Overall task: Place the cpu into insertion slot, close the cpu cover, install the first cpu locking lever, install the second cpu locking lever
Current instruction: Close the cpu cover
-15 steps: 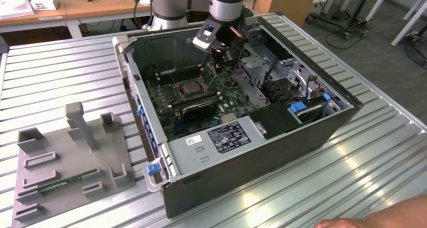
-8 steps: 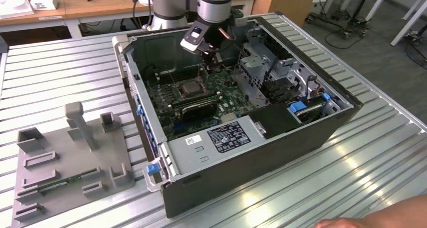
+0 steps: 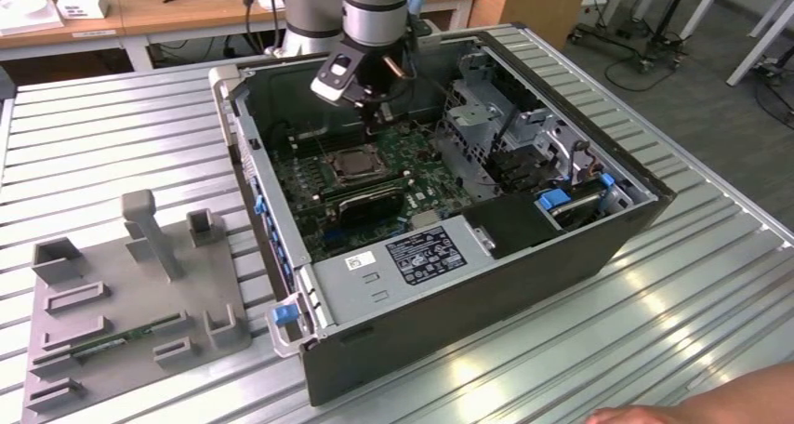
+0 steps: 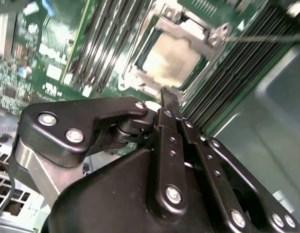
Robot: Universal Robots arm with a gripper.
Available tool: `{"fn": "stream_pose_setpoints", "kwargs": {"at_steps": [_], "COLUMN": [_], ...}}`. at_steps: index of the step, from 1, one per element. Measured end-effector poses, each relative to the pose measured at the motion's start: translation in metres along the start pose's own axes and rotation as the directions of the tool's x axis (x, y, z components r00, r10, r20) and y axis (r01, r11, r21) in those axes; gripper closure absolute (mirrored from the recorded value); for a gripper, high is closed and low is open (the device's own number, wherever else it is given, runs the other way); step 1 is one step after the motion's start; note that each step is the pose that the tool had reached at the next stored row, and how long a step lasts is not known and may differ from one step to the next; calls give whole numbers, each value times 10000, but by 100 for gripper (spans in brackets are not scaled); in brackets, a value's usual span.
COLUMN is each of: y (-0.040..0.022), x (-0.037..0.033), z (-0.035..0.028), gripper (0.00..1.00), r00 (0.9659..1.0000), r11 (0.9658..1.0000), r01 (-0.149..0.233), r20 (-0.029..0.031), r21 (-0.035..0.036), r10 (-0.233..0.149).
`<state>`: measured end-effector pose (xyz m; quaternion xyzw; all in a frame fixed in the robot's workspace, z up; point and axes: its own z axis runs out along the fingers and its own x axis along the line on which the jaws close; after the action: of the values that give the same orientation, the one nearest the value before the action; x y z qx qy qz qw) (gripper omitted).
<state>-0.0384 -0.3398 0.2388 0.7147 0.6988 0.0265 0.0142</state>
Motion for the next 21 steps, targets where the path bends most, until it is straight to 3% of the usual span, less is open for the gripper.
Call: {"fn": "stream_pose_setpoints", "kwargs": {"at_steps": [4,12,21], "y": [-110,-238,-294], "x": [-2,-5,-6], "z": [-6,-12,-15], "gripper": [89,89,89], "r00": [10000,10000,10000], "r11": [10000,10000,10000], "r01": [-1,0,-1], "r20": [-1,-2,-2], "r21": [-37,-75,-79], "r10": [1,0,1]}}
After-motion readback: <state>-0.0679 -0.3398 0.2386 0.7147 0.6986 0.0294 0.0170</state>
